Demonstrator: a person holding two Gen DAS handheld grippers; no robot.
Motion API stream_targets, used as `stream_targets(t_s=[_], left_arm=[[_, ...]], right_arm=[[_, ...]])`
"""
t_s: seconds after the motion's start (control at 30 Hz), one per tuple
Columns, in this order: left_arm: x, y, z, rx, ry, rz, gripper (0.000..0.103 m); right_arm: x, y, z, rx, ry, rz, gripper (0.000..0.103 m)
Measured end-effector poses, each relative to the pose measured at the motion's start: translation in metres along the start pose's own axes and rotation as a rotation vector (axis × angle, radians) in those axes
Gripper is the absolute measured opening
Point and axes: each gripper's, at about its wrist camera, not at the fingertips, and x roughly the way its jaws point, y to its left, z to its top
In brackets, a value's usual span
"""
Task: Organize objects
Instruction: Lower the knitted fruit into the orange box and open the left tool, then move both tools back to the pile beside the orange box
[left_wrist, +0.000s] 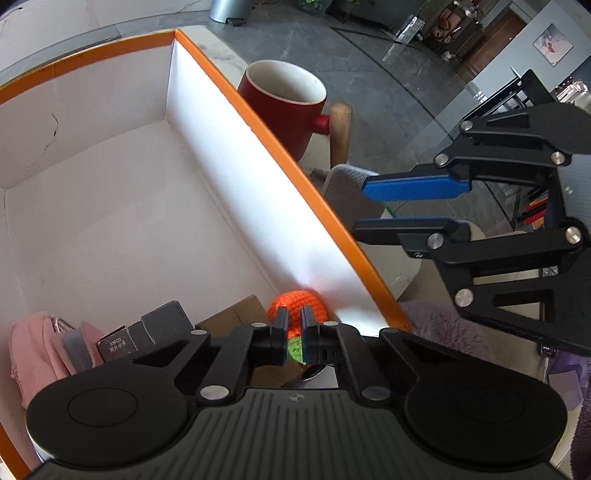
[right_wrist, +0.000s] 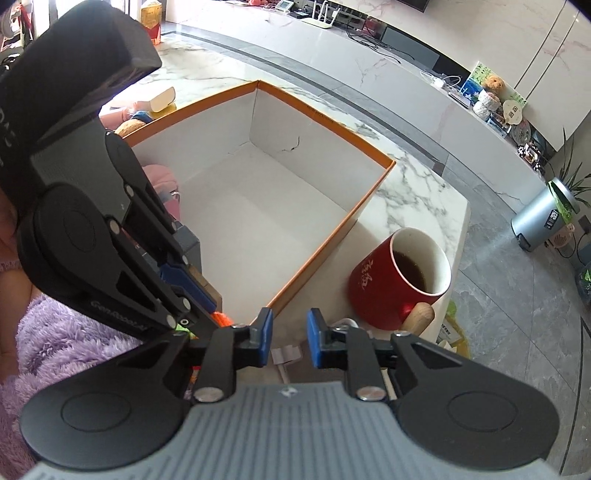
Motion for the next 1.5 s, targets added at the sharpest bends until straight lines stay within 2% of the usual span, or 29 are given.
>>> stream_targets(t_s=[0.23,0.43,0.7,0.93,1.13,1.5], left_arm=[[0.002,-0.002,-0.001,0.013,-0.003,0.006,0.005],[-0.04,-0.009,-0.004,0.056,-0.09,0.049,0.005],[-0.098,-0.011,-0.033,0.096,-0.214,0.14,0.006],[-0.132,0.004,-0.063,0.031,-0.3,0.205,0.006],[-0.155,0.02,-0.094,-0.023,-0.331,0.273,0.006],[-0.187,0.057,-0.133,-0.084,-0.374,0.354,0.006]], right_arm=[[0.0,-0.002,-0.001,0.023,0.009,0.009,0.022],[-0.01,0.004,0.001,0.064,-0.015,0.01,0.022],[-0.026,0.041,0.001,0.157,-0.101,0.007,0.022],[-0.038,0.087,0.004,0.246,-0.201,0.031,0.022],[-0.04,0.119,0.019,0.3,-0.251,0.03,0.023],[-0.025,0.162,0.05,0.295,-0.247,0.069,0.023]])
